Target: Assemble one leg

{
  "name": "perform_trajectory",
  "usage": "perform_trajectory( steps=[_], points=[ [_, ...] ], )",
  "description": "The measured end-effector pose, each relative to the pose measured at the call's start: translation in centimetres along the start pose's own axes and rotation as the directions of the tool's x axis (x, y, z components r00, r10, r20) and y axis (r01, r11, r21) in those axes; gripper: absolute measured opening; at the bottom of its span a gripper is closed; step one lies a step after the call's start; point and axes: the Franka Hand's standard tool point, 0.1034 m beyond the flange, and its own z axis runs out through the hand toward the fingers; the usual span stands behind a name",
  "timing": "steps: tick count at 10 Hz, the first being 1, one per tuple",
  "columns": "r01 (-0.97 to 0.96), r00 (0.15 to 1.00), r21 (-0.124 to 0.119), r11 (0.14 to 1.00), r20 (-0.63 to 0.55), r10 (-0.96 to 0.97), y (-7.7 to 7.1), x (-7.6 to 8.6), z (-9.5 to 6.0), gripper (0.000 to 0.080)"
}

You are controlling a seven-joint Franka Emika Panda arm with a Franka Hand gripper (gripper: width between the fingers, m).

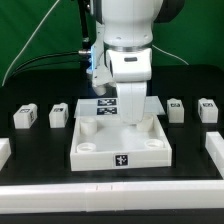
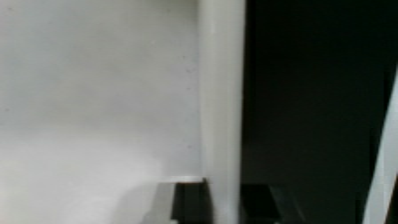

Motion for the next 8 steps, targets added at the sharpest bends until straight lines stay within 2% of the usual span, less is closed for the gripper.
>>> perform_trajectory(
  steps=[3, 5, 7, 8],
  points=[
    [0.002, 1.000, -0.021, 1.000, -0.009, -0.002, 3.7, 2.6, -0.5, 0.0064],
    [0.015, 1.000, -0.038, 0.999, -0.017, -0.016, 5.7, 3.8, -0.8, 0.0064],
    [0.000, 1.000, -0.052, 0.999, -0.027, -0.002, 6.8, 4.9, -1.0, 0.0064],
    [-0.024, 0.999, -0.053, 0.998, -0.030, 0.022, 6.9, 5.4, -1.0, 0.0064]
  ],
)
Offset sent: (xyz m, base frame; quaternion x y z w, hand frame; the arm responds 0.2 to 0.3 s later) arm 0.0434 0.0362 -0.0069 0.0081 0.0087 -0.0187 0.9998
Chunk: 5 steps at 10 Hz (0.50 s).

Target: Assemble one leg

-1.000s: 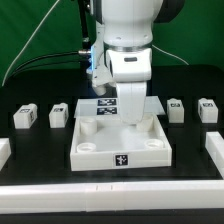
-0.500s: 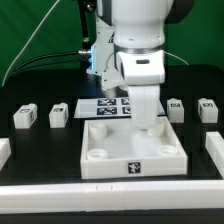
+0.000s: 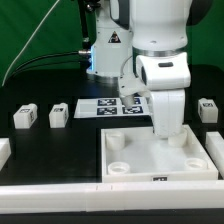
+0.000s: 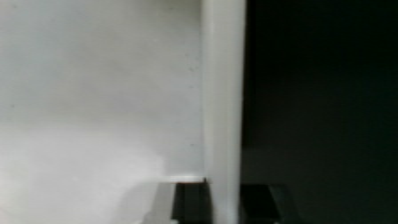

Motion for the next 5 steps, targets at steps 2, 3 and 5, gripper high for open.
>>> perform_trajectory(
  steps=[2, 3, 5],
  points=[
    [-0.045, 0.999, -0.001, 0.999, -0.003, 0.045, -0.1, 1.2, 0.0, 0.0064],
    [-0.040, 0.999, -0.003, 0.999, -0.005, 0.040, 0.0, 1.8, 0.0, 0.0064],
    [-0.024, 1.000, -0.005, 1.000, -0.007, 0.024, 0.2, 1.9, 0.0, 0.0064]
  ],
)
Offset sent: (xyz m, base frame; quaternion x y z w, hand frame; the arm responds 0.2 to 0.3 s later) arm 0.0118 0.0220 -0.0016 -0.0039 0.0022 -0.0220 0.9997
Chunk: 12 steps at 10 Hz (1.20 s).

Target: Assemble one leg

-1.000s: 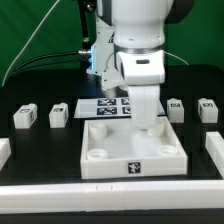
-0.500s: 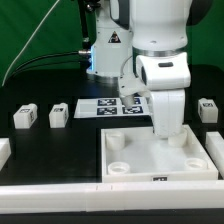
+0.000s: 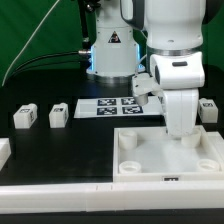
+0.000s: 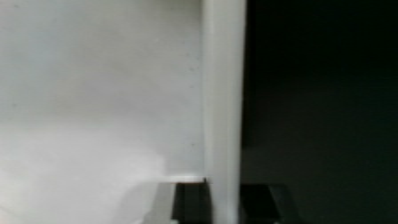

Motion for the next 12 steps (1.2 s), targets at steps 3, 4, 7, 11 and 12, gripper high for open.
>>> perform_trajectory(
  steps=[3, 4, 7, 11, 12],
  points=[
    [0.013, 1.000, 0.001, 1.000, 0.000, -0.013, 0.0, -0.1, 0.0, 0.0064],
    [0.013, 1.000, 0.001, 1.000, 0.000, -0.013, 0.0, -0.1, 0.1, 0.0159],
    [0.001, 1.000, -0.007, 1.000, -0.001, -0.001, 0.1, 0.0, -0.2, 0.0573],
    [-0.008, 1.000, -0.013, 1.000, -0.001, 0.008, 0.0, -0.3, -0.4, 0.0645],
    [-0.012, 1.000, -0.023, 1.000, 0.001, 0.012, 0.0, -0.3, -1.0, 0.0648]
  ],
)
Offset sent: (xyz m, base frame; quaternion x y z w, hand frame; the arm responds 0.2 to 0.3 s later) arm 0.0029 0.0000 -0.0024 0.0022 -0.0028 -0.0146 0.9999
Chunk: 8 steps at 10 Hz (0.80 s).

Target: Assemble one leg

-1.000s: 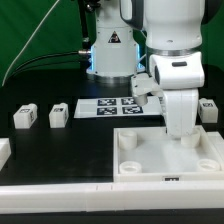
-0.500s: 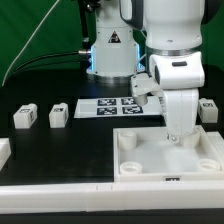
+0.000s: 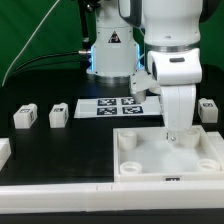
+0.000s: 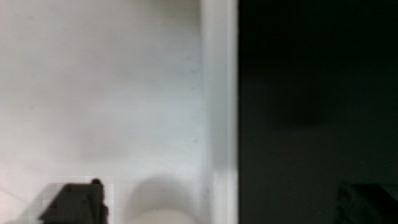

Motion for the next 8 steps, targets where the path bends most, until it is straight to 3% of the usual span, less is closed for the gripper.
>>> perform_trajectory(
  steps=[4, 8],
  points=[
    [-0.046, 0.999, -0.038, 0.998, 0.018, 0.047, -2.8, -0.8, -3.6, 0.0648],
    [-0.116, 0.993, -0.038, 0.993, 0.017, 0.116, -3.3, -1.0, -3.7, 0.0648]
  ],
)
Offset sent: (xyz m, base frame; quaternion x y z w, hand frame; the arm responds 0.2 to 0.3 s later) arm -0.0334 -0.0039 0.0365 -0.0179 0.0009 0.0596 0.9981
